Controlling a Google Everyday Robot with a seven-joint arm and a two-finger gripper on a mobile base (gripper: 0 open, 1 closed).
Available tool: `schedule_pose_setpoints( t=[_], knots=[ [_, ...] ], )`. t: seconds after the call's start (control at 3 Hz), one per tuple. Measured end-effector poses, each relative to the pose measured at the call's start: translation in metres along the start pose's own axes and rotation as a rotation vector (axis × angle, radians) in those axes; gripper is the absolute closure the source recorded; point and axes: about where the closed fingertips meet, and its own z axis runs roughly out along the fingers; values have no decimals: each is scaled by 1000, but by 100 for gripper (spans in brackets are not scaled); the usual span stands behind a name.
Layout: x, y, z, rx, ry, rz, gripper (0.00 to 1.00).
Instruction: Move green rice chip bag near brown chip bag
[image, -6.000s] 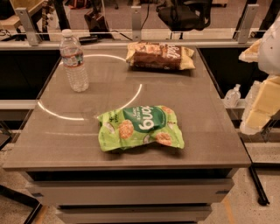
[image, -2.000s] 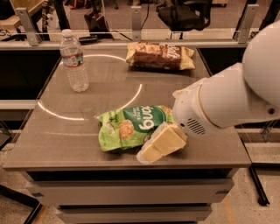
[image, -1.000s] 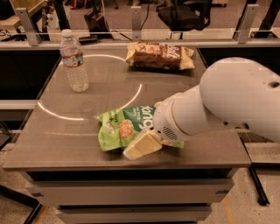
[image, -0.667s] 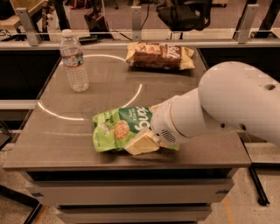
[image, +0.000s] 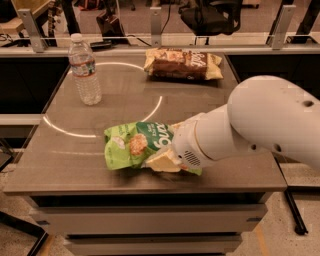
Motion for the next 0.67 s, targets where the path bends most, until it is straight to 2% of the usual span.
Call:
schedule_pose_setpoints(
  t=[0.33, 0.67],
  knots=[
    [-8, -22, -9, 62, -106, 60, 100],
    [-14, -63, -18, 162, -235, 122, 100]
  ],
)
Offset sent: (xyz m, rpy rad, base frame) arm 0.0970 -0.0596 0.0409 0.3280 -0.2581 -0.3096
